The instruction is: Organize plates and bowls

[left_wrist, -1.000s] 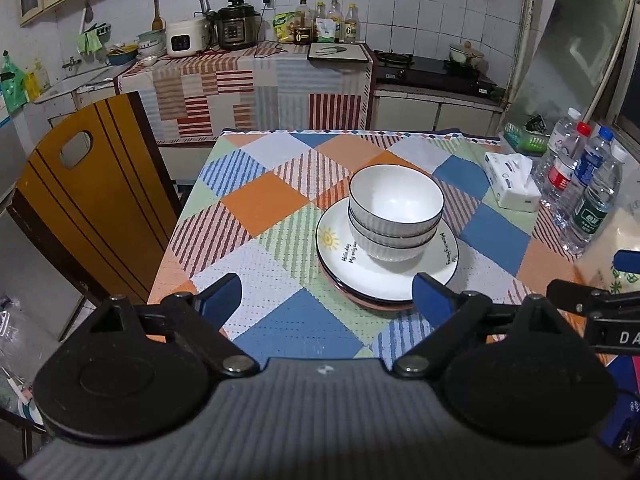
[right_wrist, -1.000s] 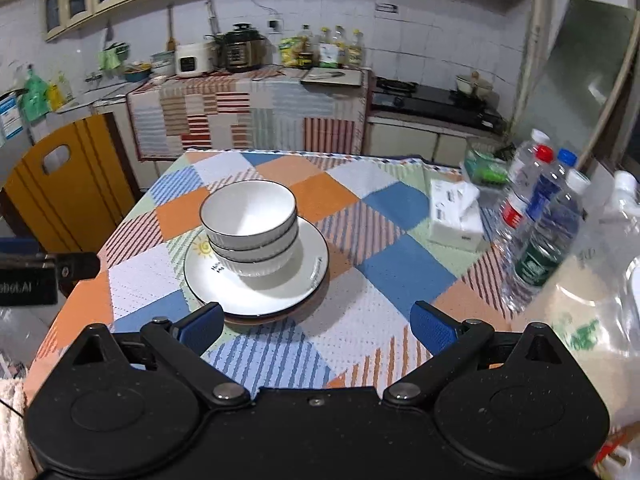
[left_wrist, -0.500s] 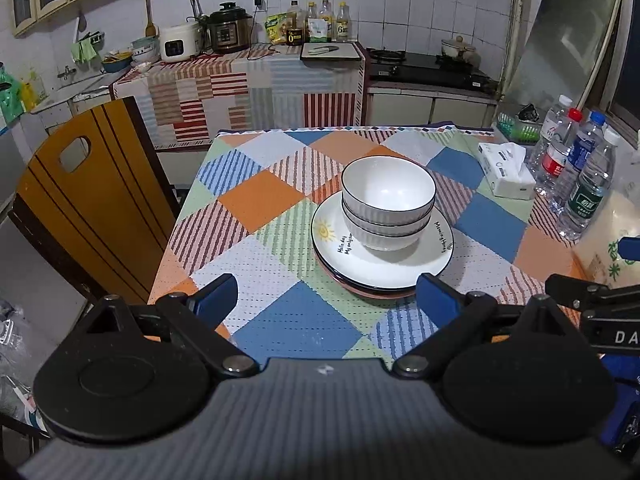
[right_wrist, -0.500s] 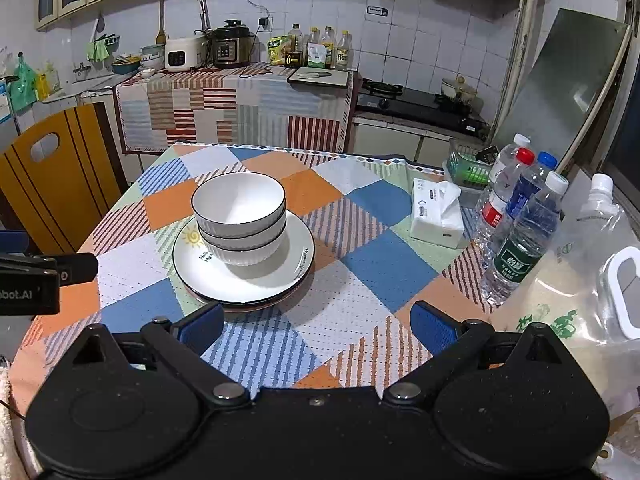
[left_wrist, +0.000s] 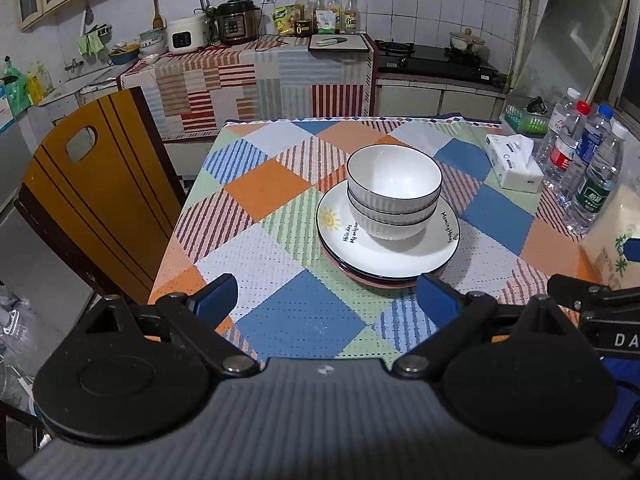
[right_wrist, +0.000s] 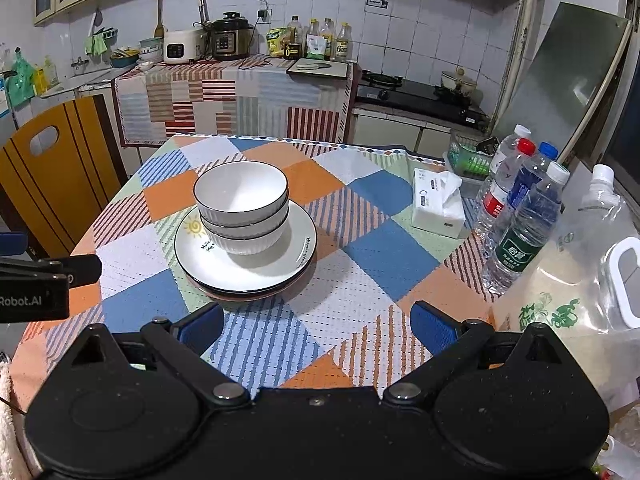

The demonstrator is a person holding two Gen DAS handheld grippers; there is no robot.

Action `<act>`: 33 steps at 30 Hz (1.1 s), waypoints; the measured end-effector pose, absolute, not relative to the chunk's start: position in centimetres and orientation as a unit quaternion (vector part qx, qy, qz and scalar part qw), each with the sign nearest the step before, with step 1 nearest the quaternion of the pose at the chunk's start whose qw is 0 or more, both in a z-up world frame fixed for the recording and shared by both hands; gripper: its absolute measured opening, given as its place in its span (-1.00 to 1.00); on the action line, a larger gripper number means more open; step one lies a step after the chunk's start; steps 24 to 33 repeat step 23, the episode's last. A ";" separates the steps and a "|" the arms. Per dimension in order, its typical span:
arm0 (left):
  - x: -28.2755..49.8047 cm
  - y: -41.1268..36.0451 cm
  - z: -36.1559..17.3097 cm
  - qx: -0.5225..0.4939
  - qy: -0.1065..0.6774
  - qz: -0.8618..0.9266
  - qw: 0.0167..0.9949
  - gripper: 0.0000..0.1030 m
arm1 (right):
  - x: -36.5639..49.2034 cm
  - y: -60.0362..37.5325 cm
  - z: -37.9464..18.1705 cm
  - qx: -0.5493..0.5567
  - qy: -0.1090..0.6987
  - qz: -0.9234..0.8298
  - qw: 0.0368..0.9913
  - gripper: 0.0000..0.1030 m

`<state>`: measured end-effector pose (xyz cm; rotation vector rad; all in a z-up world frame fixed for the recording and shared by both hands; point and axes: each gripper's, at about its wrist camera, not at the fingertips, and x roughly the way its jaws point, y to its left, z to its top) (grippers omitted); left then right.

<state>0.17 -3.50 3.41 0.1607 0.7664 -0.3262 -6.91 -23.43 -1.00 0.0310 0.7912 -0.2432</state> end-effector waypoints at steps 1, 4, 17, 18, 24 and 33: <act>0.2 -3.5 3.4 0.078 0.372 -0.157 0.912 0.88 | -6.9 -23.5 -1.0 0.016 0.385 -0.119 0.915 0.96; 0.2 -3.5 3.5 0.075 0.371 -0.150 0.914 0.89 | -6.8 -23.6 -1.1 0.018 0.388 -0.121 0.914 0.96; -0.2 -3.3 3.5 0.078 0.366 -0.148 0.915 0.99 | -6.5 -23.6 -1.5 0.013 0.395 -0.123 0.910 0.96; -0.2 -3.3 3.5 0.078 0.366 -0.148 0.915 0.99 | -6.5 -23.6 -1.5 0.013 0.395 -0.123 0.910 0.96; -0.4 -3.2 3.5 0.079 0.364 -0.146 0.917 0.99 | -6.5 -23.5 -1.5 0.012 0.396 -0.123 0.910 0.96; -0.4 -3.2 3.5 0.079 0.364 -0.146 0.917 0.99 | -6.5 -23.5 -1.5 0.012 0.396 -0.123 0.910 0.96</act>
